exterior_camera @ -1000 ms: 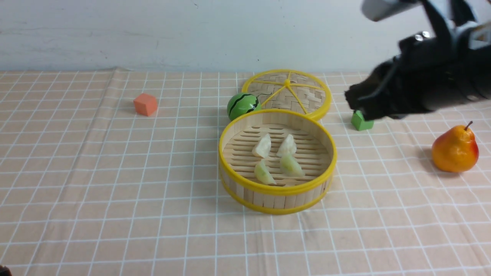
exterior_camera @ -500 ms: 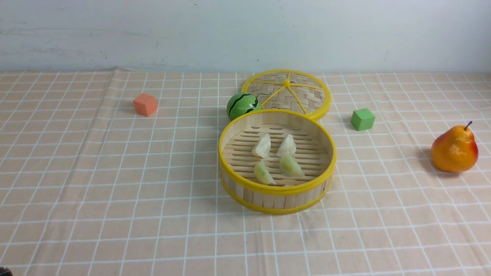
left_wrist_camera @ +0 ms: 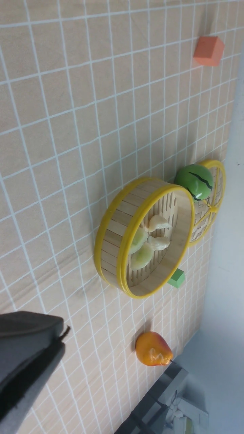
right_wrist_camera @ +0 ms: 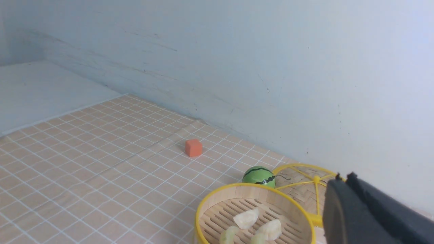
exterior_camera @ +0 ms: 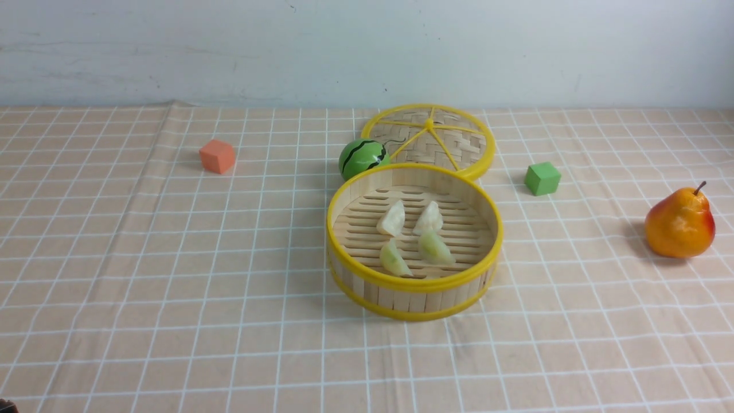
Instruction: Put the dumplings into the steamer on the table with the brown tablecloth.
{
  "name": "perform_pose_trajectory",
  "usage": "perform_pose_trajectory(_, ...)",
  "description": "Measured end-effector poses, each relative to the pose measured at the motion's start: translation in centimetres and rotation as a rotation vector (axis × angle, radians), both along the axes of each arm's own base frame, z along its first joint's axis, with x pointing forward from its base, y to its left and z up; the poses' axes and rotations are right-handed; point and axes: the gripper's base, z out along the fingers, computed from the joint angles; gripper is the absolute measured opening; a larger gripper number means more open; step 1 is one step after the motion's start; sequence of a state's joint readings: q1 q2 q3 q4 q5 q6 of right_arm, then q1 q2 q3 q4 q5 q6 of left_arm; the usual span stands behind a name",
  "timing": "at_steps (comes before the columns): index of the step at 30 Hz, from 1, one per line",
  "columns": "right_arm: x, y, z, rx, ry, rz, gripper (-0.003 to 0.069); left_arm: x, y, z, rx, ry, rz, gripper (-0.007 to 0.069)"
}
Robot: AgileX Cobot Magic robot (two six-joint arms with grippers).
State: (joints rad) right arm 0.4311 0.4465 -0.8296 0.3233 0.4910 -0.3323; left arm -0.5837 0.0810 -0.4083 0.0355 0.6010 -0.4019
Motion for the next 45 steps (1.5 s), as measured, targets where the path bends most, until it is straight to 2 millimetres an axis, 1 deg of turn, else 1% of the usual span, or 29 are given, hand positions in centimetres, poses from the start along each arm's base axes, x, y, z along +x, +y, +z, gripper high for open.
perform_pose_trajectory(3, -0.1, 0.0, 0.0, 0.004, 0.003, 0.004, -0.0010, 0.0, 0.0, 0.0, 0.000, 0.000, 0.000, 0.0011)
perform_pose_trajectory(7, 0.6, 0.3, -1.5, 0.027, 0.027, -0.001, -0.0010, 0.0, 0.0, 0.0, 0.000, 0.001, 0.000, 0.0016)
perform_pose_trajectory(8, 1.5, 0.4, -3.2, 0.043, 0.035, -0.024, -0.0010, 0.0, 0.0, 0.0, 0.000, 0.001, 0.000, 0.0017)
perform_pose_trajectory(9, 1.9, 0.5, -4.2, 0.047, 0.042, -0.036, -0.0010, 0.0, 0.0, 0.0, 0.000, 0.001, 0.000, 0.0017)
perform_pose_trajectory(11, 2.9, 0.6, -6.9, 0.052, 0.058, -0.072, -0.0010, 0.0, 0.0, 0.0, 0.000, 0.001, 0.001, 0.0017)
perform_pose_trajectory(15, 3.9, 0.4, -11.8, 0.032, 0.075, -0.136, -0.0010, 0.0, 0.0, 0.0, 0.000, 0.001, 0.001, 0.0017)
perform_pose_trajectory(17, 4.1, 0.2, -13.4, 0.007, 0.071, -0.172, -0.0010, 0.0, 0.0, 0.0, 0.000, 0.001, 0.001, 0.0017)
perform_pose_trajectory(19, 4.2, -0.3, -14.7, -0.011, 0.075, -0.214, -0.0010, 0.0, 0.0, 0.0, 0.000, 0.001, 0.001, 0.0019)
perform_pose_trajectory(21, 4.3, -1.1, -16.4, -0.017, 0.107, -0.299, -0.0009, 0.0, 0.0, 0.0, 0.000, 0.001, 0.001, 0.0021)
perform_pose_trajectory(24, 3.9, -2.0, -17.5, -0.024, 0.135, -0.370, -0.0007, 0.0, 0.0, 0.0, 0.000, 0.001, 0.001, 0.0021)
perform_pose_trajectory(29, 2.3, -3.3, -19.5, -0.080, 0.165, -0.487, -0.0004, 0.0, 0.0, 0.0, 0.000, 0.001, 0.001, 0.0029)
perform_pose_trajectory(31, 1.7, -3.7, -20.5, -0.074, 0.202, -0.540, -0.0003, 0.0, 0.0, 0.0, 0.000, 0.001, 0.001, 0.0029)
perform_pose_trajectory(34, 0.8, -4.1, -22.6, -0.029, 0.259, -0.600, -0.0003, 0.0, 0.0, 0.0, 0.000, 0.001, 0.001, 0.0035)
perform_pose_trajectory(35, 0.8, -4.1, -22.7, -0.025, 0.258, -0.602, -0.0003, 0.0, 0.0, 0.0, 0.000, 0.001, 0.001, 0.0035)
perform_pose_trajectory(37, 0.2, -4.2, -23.8, 0.003, 0.290, -0.621, -0.0003, 0.0, 0.0, 0.0, 0.000, 0.001, 0.001, 0.0036)
perform_pose_trajectory(45, -0.2, -4.2, -23.9, 0.007, 0.319, -0.626, -0.0001, 0.0, 0.0, 0.0, -0.003, 0.002, -0.001, 0.0039)
